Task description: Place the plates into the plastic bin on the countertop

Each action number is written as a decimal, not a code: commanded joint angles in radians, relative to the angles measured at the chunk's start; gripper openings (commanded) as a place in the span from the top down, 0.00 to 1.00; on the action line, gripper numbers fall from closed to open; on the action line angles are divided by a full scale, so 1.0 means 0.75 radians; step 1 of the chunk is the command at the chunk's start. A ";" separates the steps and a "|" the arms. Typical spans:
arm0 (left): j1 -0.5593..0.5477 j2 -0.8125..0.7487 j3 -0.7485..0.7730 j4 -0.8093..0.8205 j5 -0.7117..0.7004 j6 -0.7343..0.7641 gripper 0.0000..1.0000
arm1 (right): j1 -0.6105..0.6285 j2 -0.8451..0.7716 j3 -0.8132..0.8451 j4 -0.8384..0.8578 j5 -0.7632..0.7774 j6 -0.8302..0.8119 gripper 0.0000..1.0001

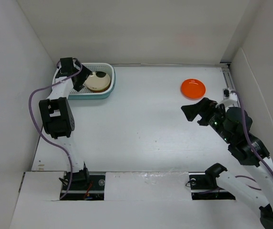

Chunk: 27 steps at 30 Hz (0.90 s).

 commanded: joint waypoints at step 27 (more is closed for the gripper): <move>-0.691 -0.853 -0.490 0.220 0.174 0.186 0.00 | -0.958 1.532 0.092 0.785 -0.503 0.320 0.12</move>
